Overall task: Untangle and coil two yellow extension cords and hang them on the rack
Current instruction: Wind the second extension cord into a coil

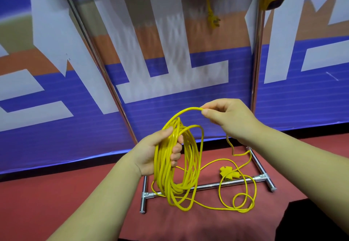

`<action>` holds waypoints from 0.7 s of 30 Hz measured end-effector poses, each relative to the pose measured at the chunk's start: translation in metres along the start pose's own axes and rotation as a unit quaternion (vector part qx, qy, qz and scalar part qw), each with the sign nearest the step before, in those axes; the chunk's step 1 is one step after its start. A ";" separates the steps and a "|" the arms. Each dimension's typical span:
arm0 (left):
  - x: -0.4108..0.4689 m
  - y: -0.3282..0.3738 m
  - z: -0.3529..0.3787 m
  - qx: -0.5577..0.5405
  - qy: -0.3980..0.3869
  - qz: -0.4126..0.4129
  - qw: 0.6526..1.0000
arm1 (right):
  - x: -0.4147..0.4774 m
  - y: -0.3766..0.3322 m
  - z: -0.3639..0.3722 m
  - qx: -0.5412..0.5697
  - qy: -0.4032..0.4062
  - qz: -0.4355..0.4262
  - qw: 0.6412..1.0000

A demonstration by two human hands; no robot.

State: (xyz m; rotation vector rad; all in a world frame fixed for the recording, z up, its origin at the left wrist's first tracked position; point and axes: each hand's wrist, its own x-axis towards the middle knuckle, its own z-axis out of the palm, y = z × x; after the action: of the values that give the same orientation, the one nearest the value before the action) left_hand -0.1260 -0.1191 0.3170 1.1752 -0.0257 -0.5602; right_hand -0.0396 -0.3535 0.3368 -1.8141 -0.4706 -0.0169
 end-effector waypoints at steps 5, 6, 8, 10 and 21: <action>-0.002 0.005 0.002 -0.043 -0.072 -0.037 0.996 | 0.003 -0.001 -0.010 -0.050 -0.052 -0.011 0.997; -0.002 0.006 0.002 -0.051 -0.068 -0.041 0.996 | 0.004 0.000 -0.013 -0.051 -0.046 -0.010 0.998; -0.002 0.007 0.004 -0.044 -0.050 -0.040 0.997 | 0.006 0.002 -0.016 -0.042 -0.037 -0.010 0.998; -0.002 0.005 0.008 -0.015 -0.037 -0.032 0.999 | 0.006 0.004 -0.015 -0.034 -0.031 -0.014 0.999; -0.003 -0.002 0.029 0.121 -0.001 -0.048 0.991 | 0.007 0.004 -0.006 0.061 -0.038 0.017 0.997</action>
State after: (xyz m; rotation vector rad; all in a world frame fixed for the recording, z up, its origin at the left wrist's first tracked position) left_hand -0.1381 -0.1434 0.3274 1.4179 -0.0403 -0.6555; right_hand -0.0302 -0.3574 0.3366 -1.7063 -0.4828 0.1023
